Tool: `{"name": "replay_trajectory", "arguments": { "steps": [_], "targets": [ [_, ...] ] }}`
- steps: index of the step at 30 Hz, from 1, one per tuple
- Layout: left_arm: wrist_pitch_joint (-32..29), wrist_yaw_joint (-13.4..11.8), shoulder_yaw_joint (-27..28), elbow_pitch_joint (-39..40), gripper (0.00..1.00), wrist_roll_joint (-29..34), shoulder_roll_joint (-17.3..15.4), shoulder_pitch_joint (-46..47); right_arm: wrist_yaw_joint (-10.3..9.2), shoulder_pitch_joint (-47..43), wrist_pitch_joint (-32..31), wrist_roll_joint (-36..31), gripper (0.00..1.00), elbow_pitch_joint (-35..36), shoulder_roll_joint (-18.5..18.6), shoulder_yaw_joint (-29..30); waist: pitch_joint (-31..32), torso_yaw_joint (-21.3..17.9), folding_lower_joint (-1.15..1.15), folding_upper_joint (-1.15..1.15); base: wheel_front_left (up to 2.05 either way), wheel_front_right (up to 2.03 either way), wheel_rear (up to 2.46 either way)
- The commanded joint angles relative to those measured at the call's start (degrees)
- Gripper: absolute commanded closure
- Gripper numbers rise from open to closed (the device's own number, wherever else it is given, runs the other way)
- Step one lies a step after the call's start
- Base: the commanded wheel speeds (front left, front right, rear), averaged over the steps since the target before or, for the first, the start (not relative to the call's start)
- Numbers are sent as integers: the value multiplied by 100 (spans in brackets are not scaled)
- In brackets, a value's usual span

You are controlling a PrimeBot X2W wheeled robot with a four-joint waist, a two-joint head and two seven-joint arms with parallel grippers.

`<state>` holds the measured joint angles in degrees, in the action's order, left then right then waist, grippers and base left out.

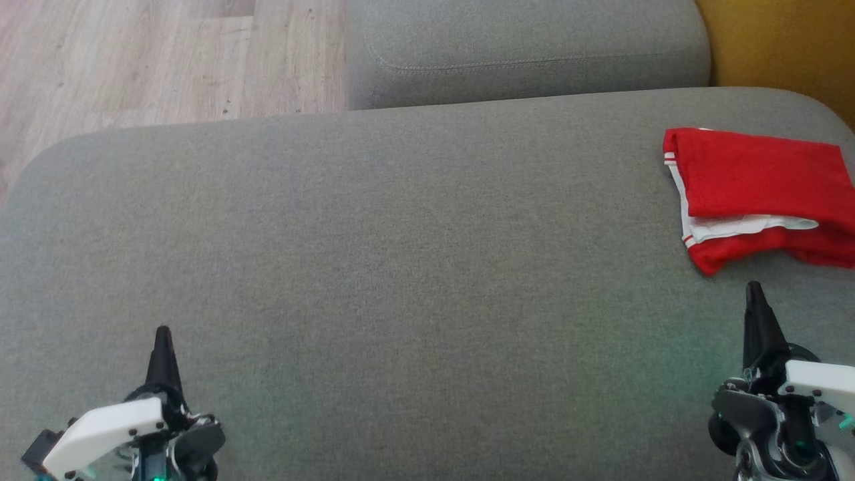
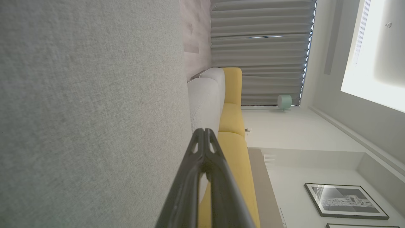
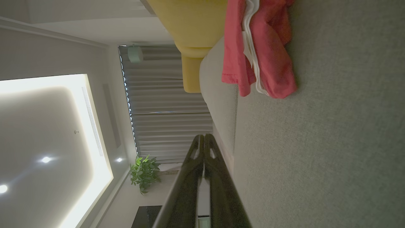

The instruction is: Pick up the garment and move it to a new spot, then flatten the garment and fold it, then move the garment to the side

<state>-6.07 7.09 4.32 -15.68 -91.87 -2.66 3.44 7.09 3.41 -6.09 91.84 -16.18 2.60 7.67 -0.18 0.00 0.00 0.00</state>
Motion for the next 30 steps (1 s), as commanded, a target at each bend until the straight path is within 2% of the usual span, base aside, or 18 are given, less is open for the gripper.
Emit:
{"name": "replay_trajectory", "arguments": {
  "steps": [1,30],
  "targets": [
    [-42,40,221,163,100,-28,-25,276,40,277,-41,31,100,215,31,-114,0,0,0,0,0,0,0],
    [-44,40,223,163,100,-26,-24,276,40,277,-42,29,100,215,30,-112,0,0,0,0,0,0,0]
  ]
}}
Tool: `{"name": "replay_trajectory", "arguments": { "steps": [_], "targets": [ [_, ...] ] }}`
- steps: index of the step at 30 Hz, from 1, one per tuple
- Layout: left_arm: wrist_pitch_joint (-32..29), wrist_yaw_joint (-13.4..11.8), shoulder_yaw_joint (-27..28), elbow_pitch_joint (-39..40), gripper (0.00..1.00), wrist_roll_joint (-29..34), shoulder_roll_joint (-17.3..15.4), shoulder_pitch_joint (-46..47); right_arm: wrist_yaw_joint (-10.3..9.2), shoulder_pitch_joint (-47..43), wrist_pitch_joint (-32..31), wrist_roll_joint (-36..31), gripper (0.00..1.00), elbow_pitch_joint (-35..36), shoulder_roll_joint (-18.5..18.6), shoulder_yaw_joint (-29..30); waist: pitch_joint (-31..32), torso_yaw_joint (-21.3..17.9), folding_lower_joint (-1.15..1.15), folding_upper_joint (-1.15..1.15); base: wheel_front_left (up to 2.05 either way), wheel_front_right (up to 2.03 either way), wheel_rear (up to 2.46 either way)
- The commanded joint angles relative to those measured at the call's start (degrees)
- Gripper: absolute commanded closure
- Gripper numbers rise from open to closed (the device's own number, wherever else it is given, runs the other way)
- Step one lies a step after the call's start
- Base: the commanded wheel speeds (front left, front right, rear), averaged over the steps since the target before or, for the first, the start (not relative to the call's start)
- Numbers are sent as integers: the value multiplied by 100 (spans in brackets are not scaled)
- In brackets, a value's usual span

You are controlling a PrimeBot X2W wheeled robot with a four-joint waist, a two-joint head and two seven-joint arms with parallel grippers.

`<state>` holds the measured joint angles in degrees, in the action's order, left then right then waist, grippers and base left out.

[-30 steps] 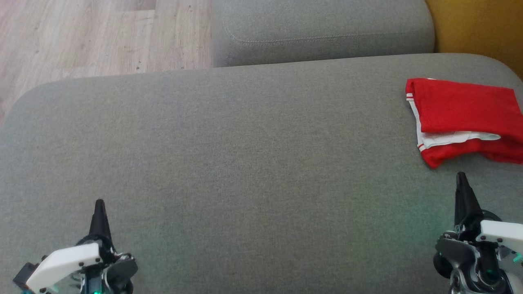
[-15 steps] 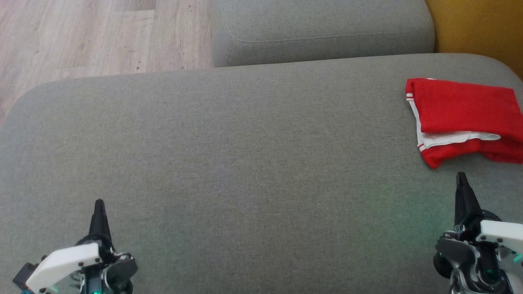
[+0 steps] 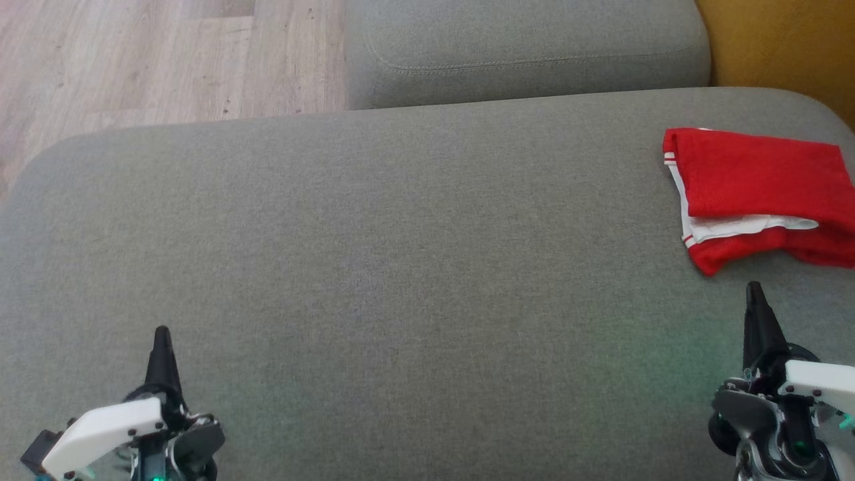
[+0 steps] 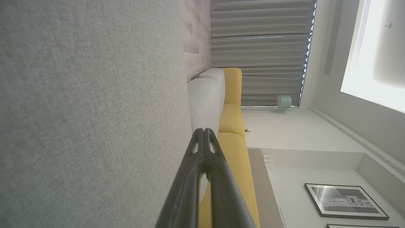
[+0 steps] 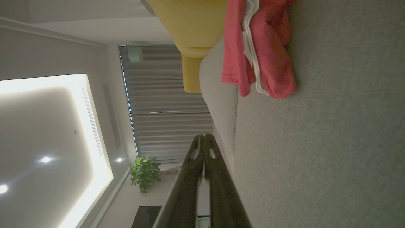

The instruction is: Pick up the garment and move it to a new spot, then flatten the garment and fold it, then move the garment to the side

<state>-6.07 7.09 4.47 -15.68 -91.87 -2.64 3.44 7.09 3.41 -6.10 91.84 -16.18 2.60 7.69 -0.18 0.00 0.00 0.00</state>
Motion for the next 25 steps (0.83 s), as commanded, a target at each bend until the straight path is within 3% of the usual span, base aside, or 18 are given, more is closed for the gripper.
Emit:
{"name": "replay_trajectory", "arguments": {
  "steps": [1,25],
  "targets": [
    [-44,40,209,163,100,-26,-26,276,40,277,-41,29,100,215,30,-113,0,0,0,0,0,0,0],
    [-45,40,210,163,100,-25,-25,276,40,277,-42,28,100,215,29,-112,0,0,0,0,0,0,0]
  ]
}}
